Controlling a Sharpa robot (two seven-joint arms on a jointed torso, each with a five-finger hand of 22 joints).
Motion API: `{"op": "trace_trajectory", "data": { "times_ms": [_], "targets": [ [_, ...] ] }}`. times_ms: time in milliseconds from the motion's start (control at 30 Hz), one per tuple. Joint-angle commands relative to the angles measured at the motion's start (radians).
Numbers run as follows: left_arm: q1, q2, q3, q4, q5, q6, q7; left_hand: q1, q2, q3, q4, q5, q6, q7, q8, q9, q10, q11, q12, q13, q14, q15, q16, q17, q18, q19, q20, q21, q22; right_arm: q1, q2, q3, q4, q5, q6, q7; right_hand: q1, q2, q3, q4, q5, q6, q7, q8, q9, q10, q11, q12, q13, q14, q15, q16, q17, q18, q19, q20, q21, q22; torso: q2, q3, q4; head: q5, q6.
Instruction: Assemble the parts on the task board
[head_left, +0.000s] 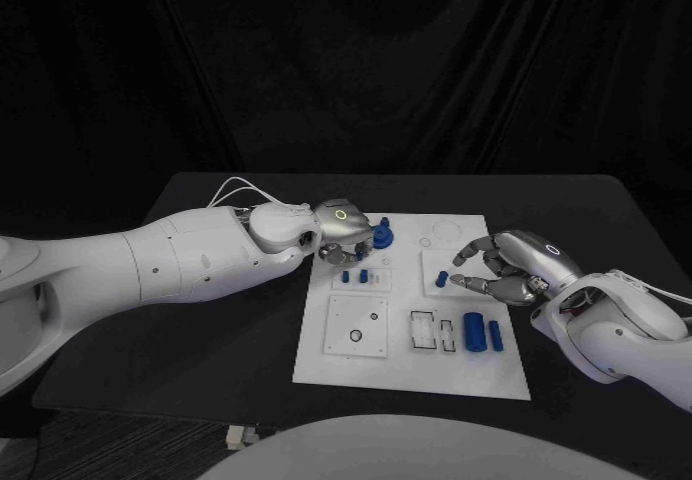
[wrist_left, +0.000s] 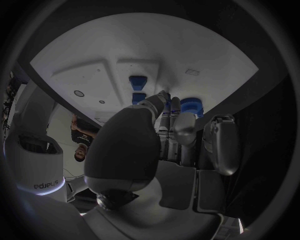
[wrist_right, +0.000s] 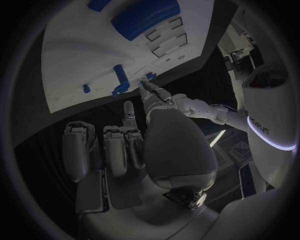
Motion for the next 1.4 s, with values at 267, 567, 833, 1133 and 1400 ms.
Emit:
{"op": "trace_trajectory", "data": {
  "times_ms": [267, 567, 833, 1133, 1400],
  "targets": [
    [-0.005, 0.009, -0.001, -0.011, -0.001, 0.047, 0.008, -0.010, 0.000, 0.007, -0.004, 0.008, -0.025, -0.006, -0.014, -0.004, 0.000, -0.001, -0.015, -0.002, -0.012, -0.003, -0.017, -0.019, -0.006, -0.002, 0.000, -0.014, 0.188, -0.003, 0.000, 0.000, -0.001, -0.002, 0.006, -0.009, 0.009, 0.003, 0.004, -0.002, 0.007, 0.006, -0.002, -0.002, 0.001, 0.102, -0.008, -0.001, 0.263, 0.105, -0.008, 0.003, 0.263, 0.012, 0.054, -0.008, -0.005, 0.227, 0.000, 0.0004, -0.0001, -0.001, 0.000],
    [-0.007, 0.011, -0.001, -0.018, -0.001, 0.079, 0.006, -0.037, -0.025, 0.016, 0.009, -0.015, -0.167, -0.039, -0.066, -0.037, -0.099, 0.000, -0.074, -0.020, -0.030, -0.004, -0.034, -0.047, -0.002, -0.013, 0.000, -0.036, 0.183, -0.004, 0.001, 0.000, -0.002, -0.002, 0.007, -0.009, 0.009, 0.003, 0.004, -0.002, 0.007, 0.006, -0.002, -0.002, 0.001, 0.102, -0.008, -0.001, 0.263, 0.105, -0.008, 0.003, 0.263, 0.012, 0.054, -0.008, -0.005, 0.227, 0.000, 0.0000, -0.0001, -0.001, 0.000],
    [-0.008, 0.008, -0.001, -0.020, -0.001, 0.077, 0.002, -0.045, -0.033, 0.017, 0.014, -0.026, -0.209, -0.060, -0.064, -0.047, -0.129, 0.017, -0.083, -0.020, -0.039, -0.005, -0.042, -0.061, 0.000, -0.019, 0.000, -0.050, 0.180, -0.004, 0.000, 0.000, -0.002, -0.002, 0.006, -0.010, 0.009, 0.003, 0.004, -0.002, 0.007, 0.006, -0.002, -0.002, 0.001, 0.102, -0.008, -0.001, 0.263, 0.105, -0.008, 0.003, 0.263, 0.012, 0.054, -0.008, -0.005, 0.227, 0.000, 0.0001, 0.0000, 0.000, 0.000],
    [-0.008, -0.008, -0.001, -0.017, -0.001, -0.067, -0.021, -0.054, -0.043, -0.006, 0.025, -0.035, -0.309, -0.103, -0.066, -0.075, -0.155, 0.033, -0.075, -0.002, -0.017, -0.004, -0.001, -0.015, -0.004, -0.004, -0.003, -0.023, 0.187, -0.004, -0.006, 0.000, -0.001, -0.002, 0.003, -0.011, 0.009, 0.004, 0.004, -0.002, 0.007, 0.006, -0.002, -0.002, 0.001, 0.102, -0.008, -0.001, 0.263, 0.105, -0.008, 0.003, 0.263, 0.012, 0.054, -0.008, -0.005, 0.227, 0.000, 0.0003, 0.0000, 0.000, 0.000],
    [-0.005, -0.063, 0.000, 0.011, -0.001, -0.220, -0.009, -0.042, -0.043, -0.007, 0.028, -0.039, -0.284, -0.106, -0.049, -0.074, -0.152, 0.029, -0.064, 0.007, -0.012, -0.004, 0.005, -0.010, -0.005, -0.002, -0.004, -0.021, 0.188, -0.003, -0.025, 0.001, 0.010, -0.002, -0.007, -0.011, 0.010, 0.003, 0.004, -0.002, 0.007, 0.006, -0.002, -0.003, 0.001, 0.102, -0.008, -0.001, 0.263, 0.105, -0.008, 0.003, 0.263, 0.012, 0.054, -0.008, -0.006, 0.227, 0.000, 0.0000, 0.0000, 0.012, 0.000]
  ]
}}
